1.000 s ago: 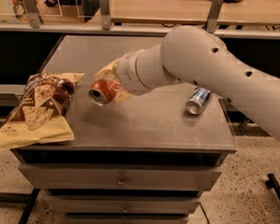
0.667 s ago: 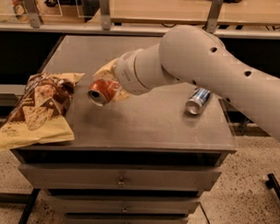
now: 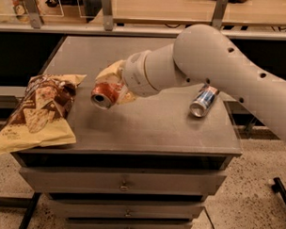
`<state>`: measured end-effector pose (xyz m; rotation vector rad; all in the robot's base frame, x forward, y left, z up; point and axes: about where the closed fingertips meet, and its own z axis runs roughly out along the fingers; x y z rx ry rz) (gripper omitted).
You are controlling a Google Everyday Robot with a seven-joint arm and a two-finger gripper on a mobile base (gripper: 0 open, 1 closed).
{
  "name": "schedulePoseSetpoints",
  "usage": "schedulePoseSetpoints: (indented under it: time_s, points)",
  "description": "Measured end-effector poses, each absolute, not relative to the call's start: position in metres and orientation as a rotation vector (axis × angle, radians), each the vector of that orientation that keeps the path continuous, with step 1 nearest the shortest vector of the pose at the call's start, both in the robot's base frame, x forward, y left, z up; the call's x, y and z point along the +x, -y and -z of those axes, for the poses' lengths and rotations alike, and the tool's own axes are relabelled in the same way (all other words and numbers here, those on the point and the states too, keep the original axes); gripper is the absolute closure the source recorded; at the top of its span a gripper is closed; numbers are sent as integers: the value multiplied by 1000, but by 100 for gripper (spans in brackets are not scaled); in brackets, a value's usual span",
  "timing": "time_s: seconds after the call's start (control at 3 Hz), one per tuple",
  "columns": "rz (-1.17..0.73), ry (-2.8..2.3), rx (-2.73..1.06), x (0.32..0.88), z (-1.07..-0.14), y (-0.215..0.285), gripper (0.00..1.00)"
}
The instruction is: Move coke can near brown chip bag
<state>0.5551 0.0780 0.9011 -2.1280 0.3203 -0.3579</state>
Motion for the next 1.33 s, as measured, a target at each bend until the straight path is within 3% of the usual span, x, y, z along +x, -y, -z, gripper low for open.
schedulePoseSetpoints:
  time_s: [1.0,1.33]
  points:
    - [336,-205,-2121,549,-902,-85,12]
    - [334,-202,-2122,548,-902,-87,0]
